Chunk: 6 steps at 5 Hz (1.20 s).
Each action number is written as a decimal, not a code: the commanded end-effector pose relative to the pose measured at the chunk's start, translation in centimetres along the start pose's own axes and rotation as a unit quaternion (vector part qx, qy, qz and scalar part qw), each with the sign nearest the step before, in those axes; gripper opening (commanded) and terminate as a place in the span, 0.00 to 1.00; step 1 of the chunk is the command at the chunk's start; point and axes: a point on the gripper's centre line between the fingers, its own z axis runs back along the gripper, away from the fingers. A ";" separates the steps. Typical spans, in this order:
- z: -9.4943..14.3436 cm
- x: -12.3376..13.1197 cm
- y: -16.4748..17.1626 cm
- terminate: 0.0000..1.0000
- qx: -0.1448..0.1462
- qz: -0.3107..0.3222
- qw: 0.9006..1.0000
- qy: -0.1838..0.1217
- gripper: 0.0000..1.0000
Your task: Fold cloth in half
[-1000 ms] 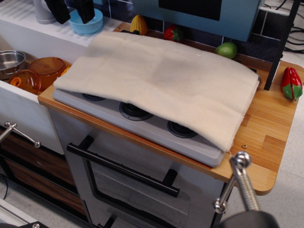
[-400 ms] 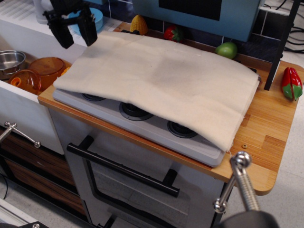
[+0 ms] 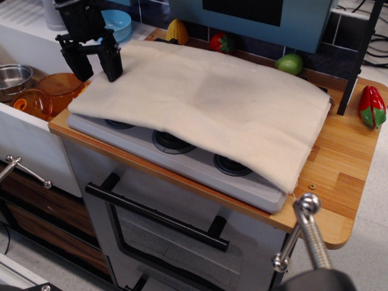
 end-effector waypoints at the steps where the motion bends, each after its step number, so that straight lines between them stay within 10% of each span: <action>1: 1.5 0.6 -1.1 0.00 0.017 -0.018 0.999 -0.045 0.00; 6: 9.4 2.4 -10.2 0.00 -0.045 -0.015 0.997 -0.056 0.00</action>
